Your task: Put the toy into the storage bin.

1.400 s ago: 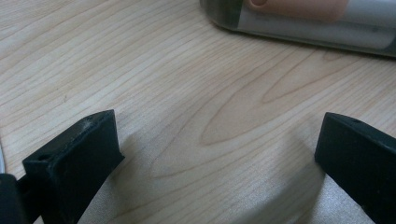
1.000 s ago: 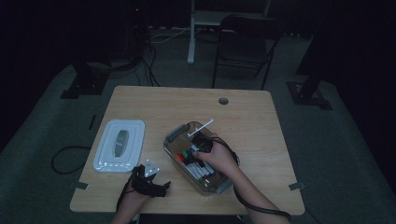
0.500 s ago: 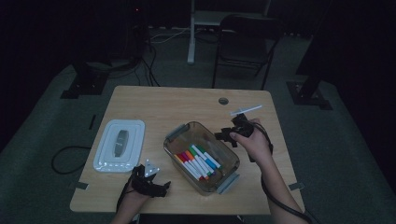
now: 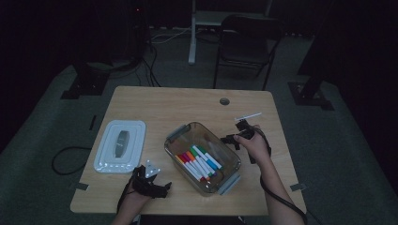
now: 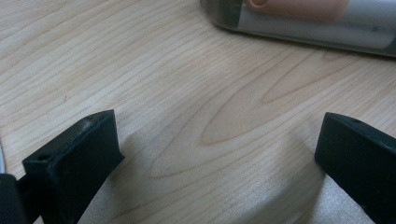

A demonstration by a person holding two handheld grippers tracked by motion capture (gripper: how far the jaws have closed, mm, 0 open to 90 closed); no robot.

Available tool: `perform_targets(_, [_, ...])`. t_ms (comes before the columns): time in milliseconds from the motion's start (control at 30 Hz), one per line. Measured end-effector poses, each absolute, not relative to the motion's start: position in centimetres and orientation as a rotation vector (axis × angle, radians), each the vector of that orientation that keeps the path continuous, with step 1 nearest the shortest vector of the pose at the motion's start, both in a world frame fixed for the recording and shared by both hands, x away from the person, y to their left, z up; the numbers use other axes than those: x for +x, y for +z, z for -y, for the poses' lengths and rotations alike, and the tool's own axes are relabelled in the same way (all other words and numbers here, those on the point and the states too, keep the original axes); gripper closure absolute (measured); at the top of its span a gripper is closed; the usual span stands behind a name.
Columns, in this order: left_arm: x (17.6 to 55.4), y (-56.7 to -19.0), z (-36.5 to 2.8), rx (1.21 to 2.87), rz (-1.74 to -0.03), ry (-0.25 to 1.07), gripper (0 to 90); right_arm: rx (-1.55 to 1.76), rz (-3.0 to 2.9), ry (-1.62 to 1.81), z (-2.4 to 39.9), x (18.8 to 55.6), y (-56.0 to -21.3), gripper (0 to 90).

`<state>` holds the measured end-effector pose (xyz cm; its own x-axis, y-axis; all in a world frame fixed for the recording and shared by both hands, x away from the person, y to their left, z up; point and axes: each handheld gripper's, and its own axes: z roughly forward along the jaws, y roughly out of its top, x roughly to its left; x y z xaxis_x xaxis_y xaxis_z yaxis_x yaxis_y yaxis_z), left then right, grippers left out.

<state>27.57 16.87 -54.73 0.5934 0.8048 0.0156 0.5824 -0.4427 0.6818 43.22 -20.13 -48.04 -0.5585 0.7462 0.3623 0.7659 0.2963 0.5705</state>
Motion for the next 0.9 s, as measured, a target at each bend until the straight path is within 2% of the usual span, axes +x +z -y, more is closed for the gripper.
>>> perform_targets(200, [27.6,-54.7,-16.9,2.182,-1.094,0.450,0.6,-1.417,2.510,-1.030,18.4,44.3,-50.9,56.0])
perform_targets(700, [27.6,-54.7,-16.9,2.181,-1.094,0.451,0.6,-1.351,2.541,-0.953,16.3,45.1,-52.2,57.3])
perform_targets(800, [27.6,-54.7,-16.9,2.181,-1.094,0.451,0.6,-1.335,2.566,-0.941,15.9,45.2,-52.2,60.5])
perform_targets(833, [27.6,-54.7,-16.9,2.181,-1.094,0.451,0.6,-1.345,2.581,-0.930,15.7,45.2,-52.1,63.0])
perform_targets(867, [27.6,-54.7,-16.9,2.181,-1.094,0.451,0.6,-1.352,2.606,-0.895,15.6,45.2,-52.0,69.9])
perform_targets(900, [27.6,-54.7,-16.9,2.181,-1.094,0.451,0.6,-1.352,2.606,-0.895,15.6,45.2,-52.0,69.9])
